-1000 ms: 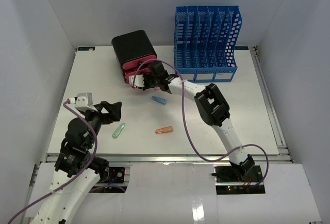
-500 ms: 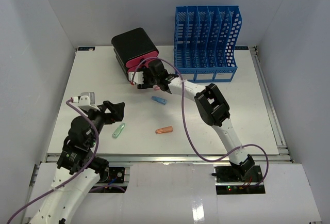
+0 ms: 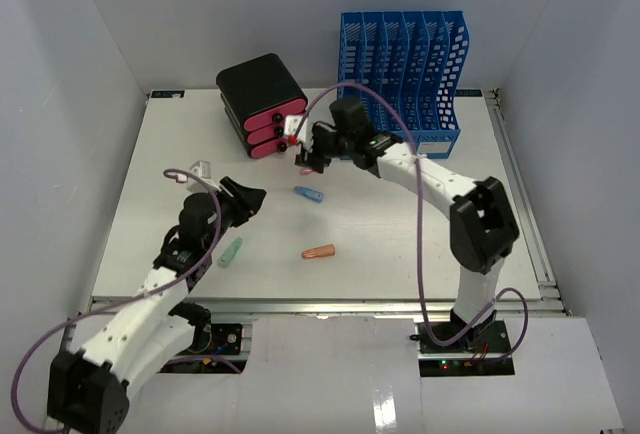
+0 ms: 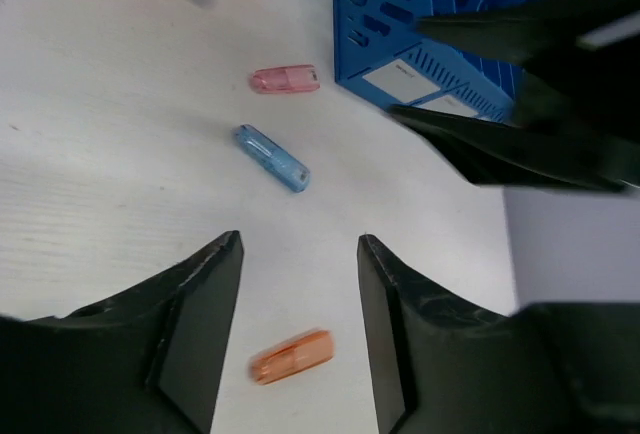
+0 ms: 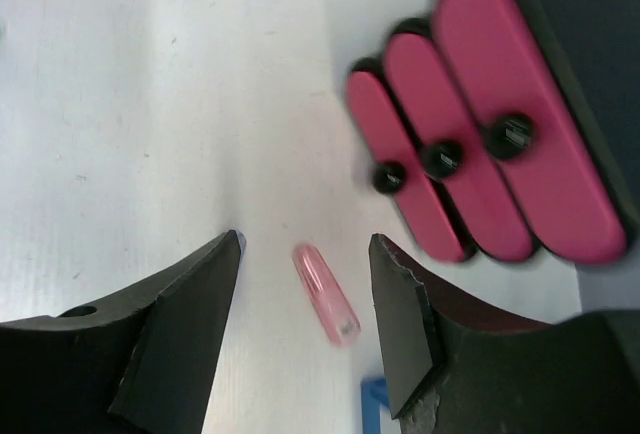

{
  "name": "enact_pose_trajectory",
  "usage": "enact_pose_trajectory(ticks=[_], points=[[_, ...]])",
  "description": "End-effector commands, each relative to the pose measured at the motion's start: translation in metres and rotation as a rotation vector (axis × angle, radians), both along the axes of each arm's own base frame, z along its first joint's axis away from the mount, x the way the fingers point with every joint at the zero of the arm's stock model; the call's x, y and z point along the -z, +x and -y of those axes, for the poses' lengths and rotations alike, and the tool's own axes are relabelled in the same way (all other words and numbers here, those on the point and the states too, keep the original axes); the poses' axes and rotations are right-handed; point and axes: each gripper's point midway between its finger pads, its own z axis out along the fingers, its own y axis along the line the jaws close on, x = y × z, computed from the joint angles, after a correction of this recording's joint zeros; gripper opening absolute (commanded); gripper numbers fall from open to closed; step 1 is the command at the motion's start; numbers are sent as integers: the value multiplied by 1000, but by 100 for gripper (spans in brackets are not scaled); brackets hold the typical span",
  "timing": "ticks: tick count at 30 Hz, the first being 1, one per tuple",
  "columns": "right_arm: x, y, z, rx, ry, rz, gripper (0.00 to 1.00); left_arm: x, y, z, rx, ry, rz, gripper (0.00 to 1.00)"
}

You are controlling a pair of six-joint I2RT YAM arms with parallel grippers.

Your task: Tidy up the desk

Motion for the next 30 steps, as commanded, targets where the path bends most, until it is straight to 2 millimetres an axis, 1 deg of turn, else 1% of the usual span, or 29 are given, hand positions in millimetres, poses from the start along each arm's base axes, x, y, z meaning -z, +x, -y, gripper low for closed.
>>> enact_pose_trajectory(ticks=[1, 2, 4, 6, 8, 9, 11, 14, 16, 18, 19, 22, 24, 26, 29, 30], points=[[-47, -5, 70, 205, 150, -180, 64, -11, 49, 31, -29, -237, -10, 52], [-52, -11, 84, 220, 169, -192, 65, -5, 63, 38, -29, -240, -29, 54], [-60, -20, 107, 248, 199, -200, 67, 8, 87, 45, -28, -170, -66, 59], [-67, -32, 130, 274, 234, -201, 67, 4, 117, 53, -32, -98, -63, 62], [-69, -47, 147, 274, 274, -219, 68, 20, 143, 55, -50, -11, -83, 63], [-68, -55, 154, 266, 290, -229, 68, 26, 153, 54, -65, 21, -85, 64], [-71, -68, 159, 216, 318, -220, 68, 34, 167, 53, -88, 59, -79, 64], [-74, -84, 169, 176, 354, -203, 68, 43, 190, 45, -172, 83, -29, 64], [-76, -83, 178, 180, 384, -201, 68, 58, 197, 43, -200, 75, -31, 63], [-74, -85, 184, 178, 409, -205, 68, 67, 203, 44, -216, 61, -39, 63], [-71, -87, 184, 171, 409, -214, 68, 66, 204, 45, -217, 55, -35, 63], [-71, -90, 191, 169, 417, -210, 68, 77, 206, 47, -224, 69, -36, 62], [-69, -90, 194, 170, 420, -211, 68, 78, 207, 49, -225, 73, -22, 63], [-68, -93, 195, 165, 423, -209, 68, 82, 210, 46, -245, 70, -6, 63], [-68, -95, 195, 156, 425, -212, 68, 79, 214, 41, -290, 34, 36, 64], [-68, -95, 195, 155, 425, -212, 68, 81, 214, 40, -299, 20, 35, 64]])
